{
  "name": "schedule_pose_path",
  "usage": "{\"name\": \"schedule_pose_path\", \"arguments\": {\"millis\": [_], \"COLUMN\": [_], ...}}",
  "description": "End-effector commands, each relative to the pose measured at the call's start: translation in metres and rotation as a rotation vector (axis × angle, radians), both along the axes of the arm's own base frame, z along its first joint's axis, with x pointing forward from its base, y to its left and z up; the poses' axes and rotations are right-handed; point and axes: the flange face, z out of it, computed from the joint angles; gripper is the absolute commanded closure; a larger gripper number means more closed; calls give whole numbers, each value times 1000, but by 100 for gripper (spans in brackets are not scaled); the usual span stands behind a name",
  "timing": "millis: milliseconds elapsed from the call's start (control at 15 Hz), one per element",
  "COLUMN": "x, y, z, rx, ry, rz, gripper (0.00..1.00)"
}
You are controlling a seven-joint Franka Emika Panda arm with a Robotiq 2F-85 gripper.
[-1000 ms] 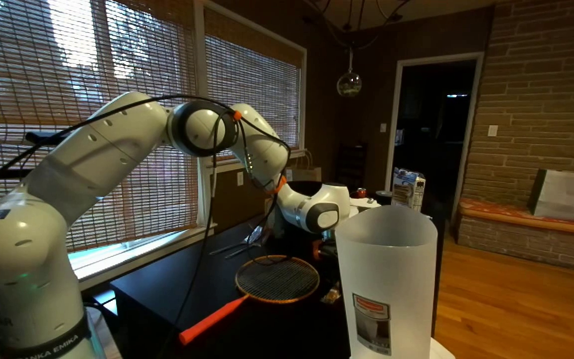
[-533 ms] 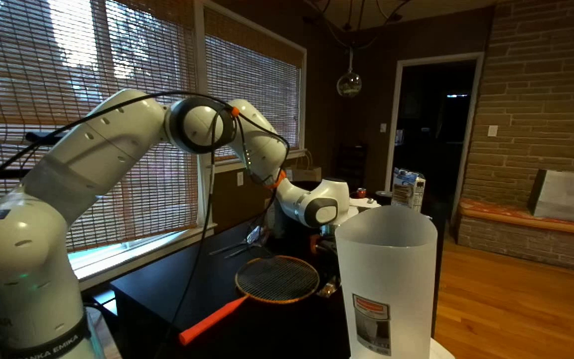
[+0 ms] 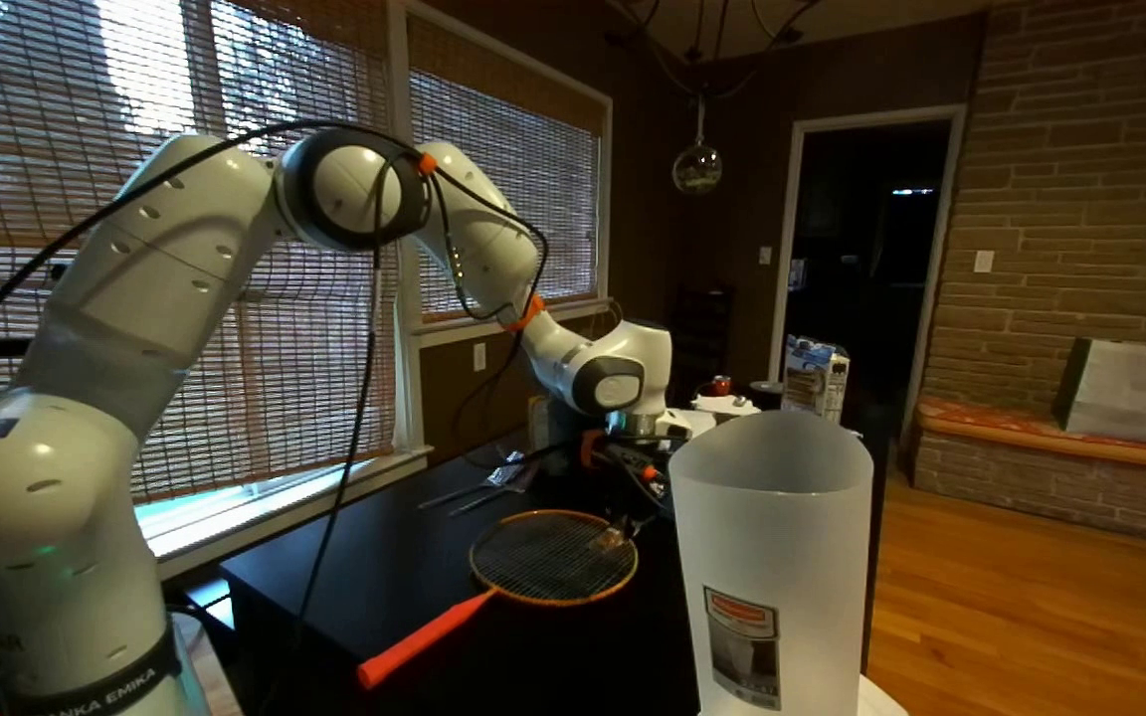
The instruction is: Put the packet on the tennis racket then use the racket to put the packet in the black bin.
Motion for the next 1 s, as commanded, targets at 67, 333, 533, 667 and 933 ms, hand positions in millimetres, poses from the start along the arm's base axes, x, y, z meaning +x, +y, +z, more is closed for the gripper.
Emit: {"name": "schedule_pose_path", "arguments": {"millis": [67, 333, 533, 667, 933], "x": [-56, -85, -95, -98, -102], "y": [22, 44, 57, 60, 66], "z": [11, 4, -6, -15, -30], "rx": [74, 160, 197, 196, 198], "ry": [16, 21, 0, -22, -37], "rz": [-2, 24, 36, 44, 61], "gripper": [93, 93, 93, 93, 93]}}
